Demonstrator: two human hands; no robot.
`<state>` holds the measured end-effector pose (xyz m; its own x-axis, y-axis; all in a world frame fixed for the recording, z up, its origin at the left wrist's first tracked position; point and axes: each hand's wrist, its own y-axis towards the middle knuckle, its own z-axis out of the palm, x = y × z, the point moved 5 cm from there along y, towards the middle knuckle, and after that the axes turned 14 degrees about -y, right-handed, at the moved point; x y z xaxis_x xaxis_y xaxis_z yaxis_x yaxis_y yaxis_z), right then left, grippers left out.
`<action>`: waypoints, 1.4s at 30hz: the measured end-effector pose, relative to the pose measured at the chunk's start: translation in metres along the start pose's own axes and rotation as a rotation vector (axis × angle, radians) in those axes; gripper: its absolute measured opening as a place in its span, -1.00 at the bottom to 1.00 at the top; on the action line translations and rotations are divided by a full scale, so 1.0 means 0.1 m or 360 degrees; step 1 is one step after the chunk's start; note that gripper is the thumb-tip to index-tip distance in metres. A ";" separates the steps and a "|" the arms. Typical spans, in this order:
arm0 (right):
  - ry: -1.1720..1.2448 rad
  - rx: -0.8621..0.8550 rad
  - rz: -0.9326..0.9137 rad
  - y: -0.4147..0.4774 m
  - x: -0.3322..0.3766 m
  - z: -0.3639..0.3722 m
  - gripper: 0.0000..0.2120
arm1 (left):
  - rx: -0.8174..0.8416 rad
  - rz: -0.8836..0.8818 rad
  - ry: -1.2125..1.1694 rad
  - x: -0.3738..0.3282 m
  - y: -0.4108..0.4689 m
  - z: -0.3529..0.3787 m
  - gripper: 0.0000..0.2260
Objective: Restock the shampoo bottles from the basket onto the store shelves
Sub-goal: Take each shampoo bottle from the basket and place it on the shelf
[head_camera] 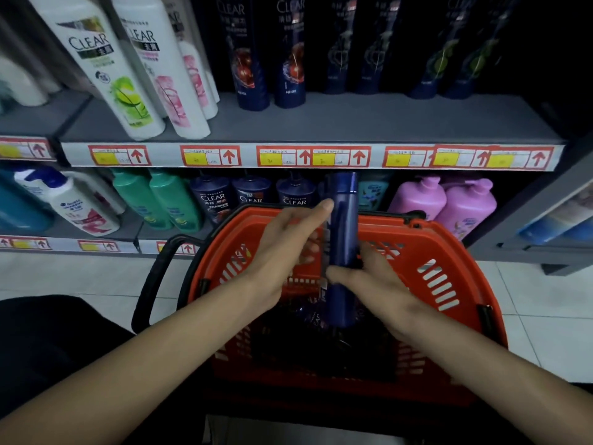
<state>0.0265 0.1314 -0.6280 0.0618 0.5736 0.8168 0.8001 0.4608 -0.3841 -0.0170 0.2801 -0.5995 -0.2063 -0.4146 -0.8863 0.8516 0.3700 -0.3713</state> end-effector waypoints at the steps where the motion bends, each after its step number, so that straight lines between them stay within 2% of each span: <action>1: 0.0095 0.0038 0.0044 0.02 -0.02 -0.02 -0.58 | 0.0008 0.0016 0.0014 -0.01 0.01 -0.02 -0.55; 5: 0.0248 0.0060 0.0150 0.06 -0.07 -0.07 -0.46 | 0.0004 0.0070 0.0055 -0.03 0.00 -0.08 -0.61; 10: 0.0238 -0.0001 0.0018 -0.01 0.13 -0.08 -0.61 | 0.0087 0.0250 0.0232 -0.07 -0.07 -0.05 -0.71; 15: 0.0263 -0.0211 -0.0134 0.00 0.42 -0.07 -0.52 | 0.0148 0.0465 0.0434 -0.19 -0.10 -0.05 -0.71; 18: 0.0033 -0.0389 -0.0288 0.04 0.62 -0.08 -0.58 | 0.0134 0.0542 0.0384 -0.34 -0.12 -0.08 -0.67; 22: -0.0326 -0.0649 -0.0477 0.10 0.92 -0.10 -0.54 | 0.0050 0.0610 0.0268 -0.57 -0.06 -0.17 -0.64; 25: -0.0445 -0.0792 -0.0595 0.16 1.16 -0.12 -0.44 | 0.0006 0.0644 0.0120 -0.77 0.00 -0.23 -0.63; 28: -0.0485 -0.0925 -0.0673 0.26 1.39 -0.09 -0.45 | -0.0015 0.0729 0.0069 -1.01 0.05 -0.26 -0.62; 31: -0.0461 -0.0948 -0.0745 0.39 1.59 -0.03 -0.45 | -0.0061 0.0841 0.0078 -1.19 0.13 -0.33 -0.60; 35: -0.0273 -0.0812 -0.0811 0.55 1.74 0.06 -0.34 | -0.0076 0.0952 0.0083 -1.44 0.23 -0.42 -0.60; 42: -0.0267 -0.0919 -0.0731 0.80 2.03 0.11 -0.53 | -0.0143 0.0954 -0.0071 -1.66 0.47 -0.52 -0.59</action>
<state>0.0970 0.2919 -0.4978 -0.4081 0.5261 0.7461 0.9117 0.2770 0.3034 0.0321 0.4093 -0.4838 0.3187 -0.1459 -0.9366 0.7687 0.6178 0.1654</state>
